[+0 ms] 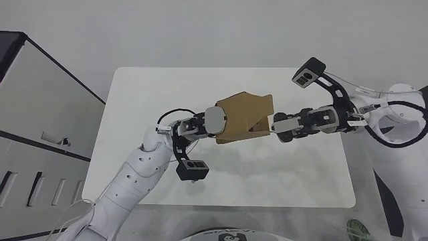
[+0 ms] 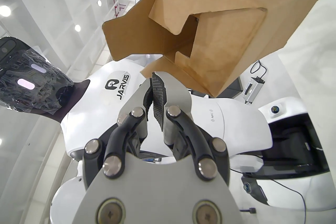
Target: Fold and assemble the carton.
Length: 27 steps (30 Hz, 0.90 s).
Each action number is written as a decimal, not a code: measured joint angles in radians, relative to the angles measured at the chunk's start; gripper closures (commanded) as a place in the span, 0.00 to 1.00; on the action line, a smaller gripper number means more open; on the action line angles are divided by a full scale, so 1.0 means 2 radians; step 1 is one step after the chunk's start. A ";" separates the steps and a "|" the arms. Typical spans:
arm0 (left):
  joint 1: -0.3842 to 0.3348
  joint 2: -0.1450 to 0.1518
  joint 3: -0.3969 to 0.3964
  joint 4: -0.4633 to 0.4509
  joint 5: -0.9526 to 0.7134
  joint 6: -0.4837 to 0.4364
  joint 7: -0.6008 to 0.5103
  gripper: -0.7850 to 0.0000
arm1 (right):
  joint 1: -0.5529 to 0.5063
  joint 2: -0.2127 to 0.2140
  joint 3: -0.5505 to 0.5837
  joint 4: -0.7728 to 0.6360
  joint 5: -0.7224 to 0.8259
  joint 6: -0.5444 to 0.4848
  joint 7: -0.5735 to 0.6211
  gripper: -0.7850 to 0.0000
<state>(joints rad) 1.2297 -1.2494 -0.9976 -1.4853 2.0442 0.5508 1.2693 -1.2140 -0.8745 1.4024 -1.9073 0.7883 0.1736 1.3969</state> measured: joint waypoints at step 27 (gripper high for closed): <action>0.000 0.000 0.000 0.000 0.000 0.000 0.000 1.00 | -0.022 0.005 0.036 -0.019 0.011 -0.026 0.022 1.00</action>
<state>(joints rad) 1.2297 -1.2494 -0.9976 -1.4853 2.0442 0.5508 1.2693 -1.2586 -0.8635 1.4747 -1.9452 0.8105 0.1217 1.4418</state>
